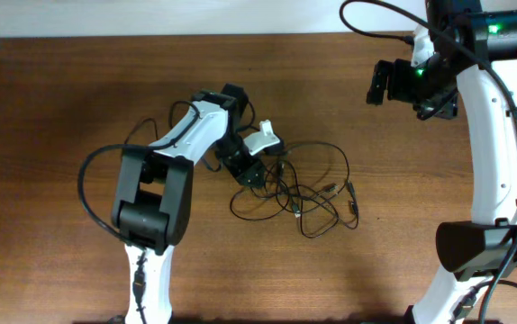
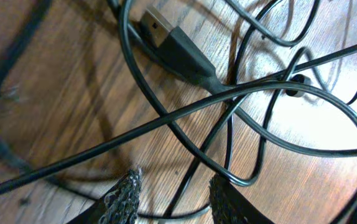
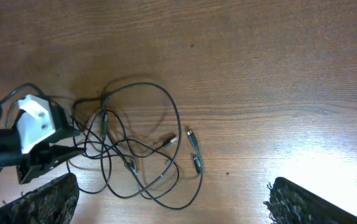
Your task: Untangle cables
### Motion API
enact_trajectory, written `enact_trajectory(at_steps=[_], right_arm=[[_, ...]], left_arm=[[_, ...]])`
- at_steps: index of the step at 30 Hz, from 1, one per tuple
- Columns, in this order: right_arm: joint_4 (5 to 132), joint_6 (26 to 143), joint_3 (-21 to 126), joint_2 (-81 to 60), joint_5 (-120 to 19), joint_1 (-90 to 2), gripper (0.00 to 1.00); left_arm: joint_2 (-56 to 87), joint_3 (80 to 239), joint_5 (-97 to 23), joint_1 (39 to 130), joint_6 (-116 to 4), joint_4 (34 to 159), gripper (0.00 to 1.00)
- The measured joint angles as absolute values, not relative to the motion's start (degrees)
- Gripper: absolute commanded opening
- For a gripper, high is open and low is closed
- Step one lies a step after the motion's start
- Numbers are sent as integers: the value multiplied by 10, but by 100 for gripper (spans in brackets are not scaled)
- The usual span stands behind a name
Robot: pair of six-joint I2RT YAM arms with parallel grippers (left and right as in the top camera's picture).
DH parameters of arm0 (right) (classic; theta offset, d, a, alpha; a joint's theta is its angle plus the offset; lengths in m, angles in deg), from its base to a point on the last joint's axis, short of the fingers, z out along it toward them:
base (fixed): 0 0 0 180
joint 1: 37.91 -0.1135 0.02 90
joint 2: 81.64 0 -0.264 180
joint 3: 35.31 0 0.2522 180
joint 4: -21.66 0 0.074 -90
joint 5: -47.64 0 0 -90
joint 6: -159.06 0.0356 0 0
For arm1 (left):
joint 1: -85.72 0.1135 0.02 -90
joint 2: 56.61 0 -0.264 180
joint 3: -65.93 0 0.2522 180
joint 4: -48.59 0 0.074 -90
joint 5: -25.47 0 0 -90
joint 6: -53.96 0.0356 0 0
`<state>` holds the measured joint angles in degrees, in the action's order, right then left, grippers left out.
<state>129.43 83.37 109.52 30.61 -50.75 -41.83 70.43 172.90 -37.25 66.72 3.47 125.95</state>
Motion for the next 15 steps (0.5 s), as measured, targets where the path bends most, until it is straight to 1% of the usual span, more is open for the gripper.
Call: enact_trajectory(at_steps=[1, 3, 4, 11, 13, 15], right_arm=[[1295, 833, 1095, 306, -507, -418, 99], [1295, 833, 1095, 306, -507, -418, 99], [1295, 834, 1095, 306, -507, -418, 99], [1297, 834, 1095, 306, -507, -418, 99], [1297, 834, 1095, 306, -507, -418, 99], [1297, 833, 1095, 306, -508, -418, 99]], left_arm=[[710, 1729, -372, 665, 35, 1259, 32], [716, 1729, -367, 659, 37, 1261, 16], [719, 1729, -367, 657, 39, 1260, 0], [728, 1742, -389, 654, 17, 1276, 0], [737, 1788, -407, 655, -1, 1320, 0], [748, 1872, -414, 657, -26, 1382, 0]])
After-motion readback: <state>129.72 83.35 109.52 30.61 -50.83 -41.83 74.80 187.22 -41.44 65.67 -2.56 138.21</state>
